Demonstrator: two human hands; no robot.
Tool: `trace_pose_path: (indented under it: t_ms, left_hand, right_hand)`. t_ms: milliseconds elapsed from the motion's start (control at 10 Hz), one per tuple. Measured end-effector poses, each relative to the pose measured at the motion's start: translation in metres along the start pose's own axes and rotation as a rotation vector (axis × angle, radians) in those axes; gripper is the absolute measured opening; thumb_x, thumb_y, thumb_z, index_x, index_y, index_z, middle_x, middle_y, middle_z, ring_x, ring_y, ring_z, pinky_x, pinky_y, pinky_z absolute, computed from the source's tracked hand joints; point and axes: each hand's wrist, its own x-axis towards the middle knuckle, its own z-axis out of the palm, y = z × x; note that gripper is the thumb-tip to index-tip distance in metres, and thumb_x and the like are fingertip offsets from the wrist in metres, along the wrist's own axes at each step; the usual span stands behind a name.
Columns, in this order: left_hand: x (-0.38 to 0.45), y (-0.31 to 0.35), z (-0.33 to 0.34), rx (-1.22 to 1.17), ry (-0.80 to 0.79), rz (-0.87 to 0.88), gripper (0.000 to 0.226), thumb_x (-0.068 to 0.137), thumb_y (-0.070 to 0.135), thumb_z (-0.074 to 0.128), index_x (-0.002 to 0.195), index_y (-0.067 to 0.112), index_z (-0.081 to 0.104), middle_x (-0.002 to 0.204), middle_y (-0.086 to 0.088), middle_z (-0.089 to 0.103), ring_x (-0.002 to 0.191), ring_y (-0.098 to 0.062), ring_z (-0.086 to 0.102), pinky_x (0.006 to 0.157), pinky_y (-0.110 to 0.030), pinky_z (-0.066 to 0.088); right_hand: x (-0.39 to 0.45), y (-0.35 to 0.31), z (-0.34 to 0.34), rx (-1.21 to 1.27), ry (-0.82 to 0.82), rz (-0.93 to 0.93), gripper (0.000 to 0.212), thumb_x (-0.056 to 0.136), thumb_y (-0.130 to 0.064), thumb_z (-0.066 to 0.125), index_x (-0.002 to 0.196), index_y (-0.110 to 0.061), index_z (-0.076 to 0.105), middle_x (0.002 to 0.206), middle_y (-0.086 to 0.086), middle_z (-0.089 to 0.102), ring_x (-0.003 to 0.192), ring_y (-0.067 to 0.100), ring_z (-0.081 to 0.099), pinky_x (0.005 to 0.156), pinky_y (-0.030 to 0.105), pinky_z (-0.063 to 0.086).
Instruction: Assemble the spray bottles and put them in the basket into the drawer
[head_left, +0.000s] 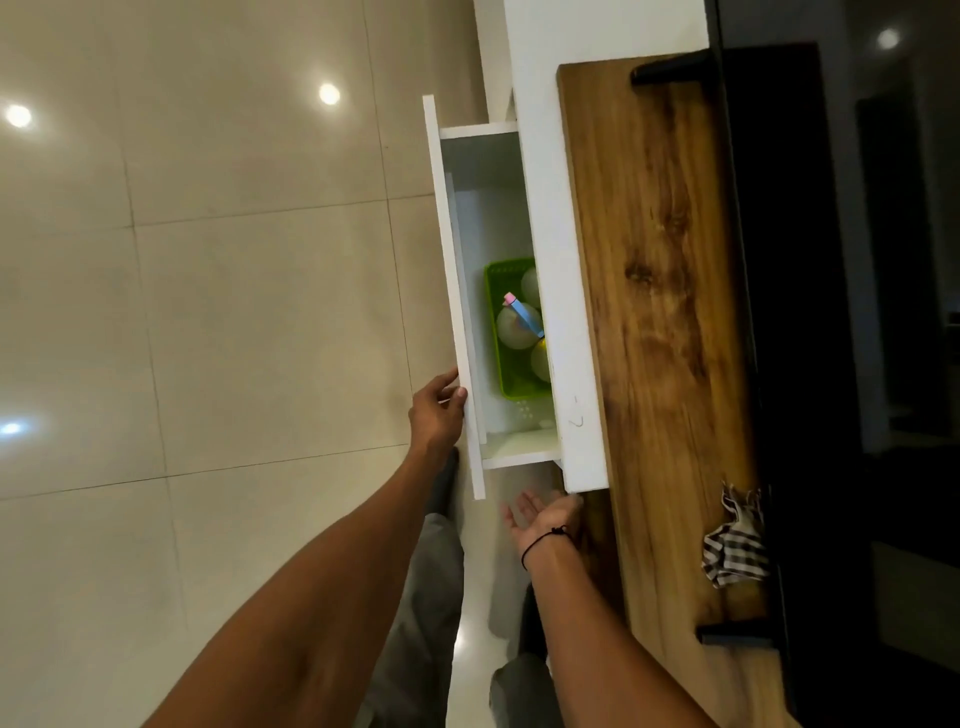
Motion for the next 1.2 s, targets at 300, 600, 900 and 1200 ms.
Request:
trace_pose_path:
  t_ms: [300,600,900,1200]
  left_hand:
    - [-0.026,-0.026,0.022,0.004,-0.246,-0.148,0.050,0.107,-0.004,0.052,0.155,0.009,0.052,0.148,-0.018,0.061,0.138,-0.035,0.059,0.112,-0.054,0.053]
    - [-0.033,-0.027,0.044,0.037,-0.432,-0.129,0.054,0.109,-0.003,0.042,0.161,0.014,0.044,0.150,-0.012,0.061,0.138,-0.032,0.059,0.111,-0.044,0.053]
    - [-0.058,-0.034,0.053,0.064,-0.527,-0.098,0.061,0.112,0.049,0.034,0.163,0.016,0.038,0.163,-0.015,0.047,0.147,-0.033,0.051,0.122,-0.046,0.044]
    - [-0.115,-0.047,0.046,0.352,-0.537,0.000,0.066,0.112,0.054,0.027,0.152,0.009,0.054,0.142,-0.019,0.065,0.131,-0.036,0.062,0.111,-0.051,0.050]
  right_hand:
    - [0.018,0.010,-0.001,0.225,-0.136,0.156,0.074,0.096,-0.069,0.044,0.151,-0.020,0.037,0.154,0.023,0.042,0.137,0.049,0.050,0.111,0.066,0.044]
    - [0.007,-0.001,-0.004,0.462,-0.176,0.059,0.060,0.102,-0.034,0.062,0.149,-0.008,0.036,0.114,0.024,0.054,0.097,0.043,0.068,0.076,0.048,0.066]
    - [0.004,-0.015,-0.019,0.307,-0.215,-0.023,0.042,0.108,-0.012,0.052,0.148,-0.002,0.044,0.113,0.019,0.064,0.098,0.032,0.067,0.088,0.037,0.063]
    - [-0.011,0.008,-0.077,0.288,-0.226,-0.074,0.050,0.111,-0.030,0.043,0.155,-0.009,0.034,0.104,0.025,0.067,0.087,0.030,0.072,0.097,0.040,0.058]
